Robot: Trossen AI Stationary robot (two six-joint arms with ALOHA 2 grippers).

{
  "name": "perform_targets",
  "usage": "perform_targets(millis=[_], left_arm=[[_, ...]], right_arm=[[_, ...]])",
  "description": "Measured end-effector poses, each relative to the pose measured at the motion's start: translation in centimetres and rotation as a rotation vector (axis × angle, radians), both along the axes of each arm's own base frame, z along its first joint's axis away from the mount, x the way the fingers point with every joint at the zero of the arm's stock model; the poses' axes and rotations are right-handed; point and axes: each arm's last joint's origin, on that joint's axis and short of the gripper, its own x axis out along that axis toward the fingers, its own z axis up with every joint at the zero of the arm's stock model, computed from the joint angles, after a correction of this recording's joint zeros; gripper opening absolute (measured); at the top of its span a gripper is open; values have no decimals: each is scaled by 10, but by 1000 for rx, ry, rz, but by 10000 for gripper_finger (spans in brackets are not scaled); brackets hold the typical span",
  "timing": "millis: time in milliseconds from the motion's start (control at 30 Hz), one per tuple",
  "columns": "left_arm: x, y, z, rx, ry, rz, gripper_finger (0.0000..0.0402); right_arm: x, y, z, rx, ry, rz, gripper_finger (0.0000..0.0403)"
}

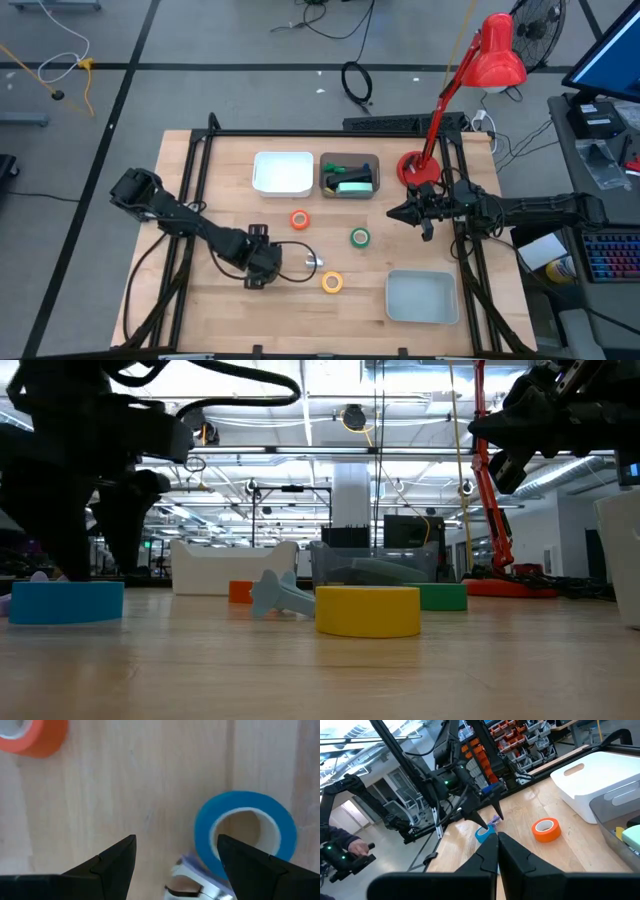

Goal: Pick and place Stapler, Stapler remover, tape
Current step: Put the blue tape into the gray bin

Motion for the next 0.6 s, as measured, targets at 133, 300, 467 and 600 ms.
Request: perform_targets(millis=[133,300,467,600], left_arm=[[2,1,0,-4,-14,-28,282],[9,2,-4,-3,-40,-55,282],[12,3,-16,12,10,-67,282],[13,3,-19,12,17,-55,282]], right_arm=[[0,0,0,0,0,-7,4],[0,-1,0,0,0,-28,4],[0,-1,0,0,0,-25,4],[0,-1,0,7,1,-25,4]])
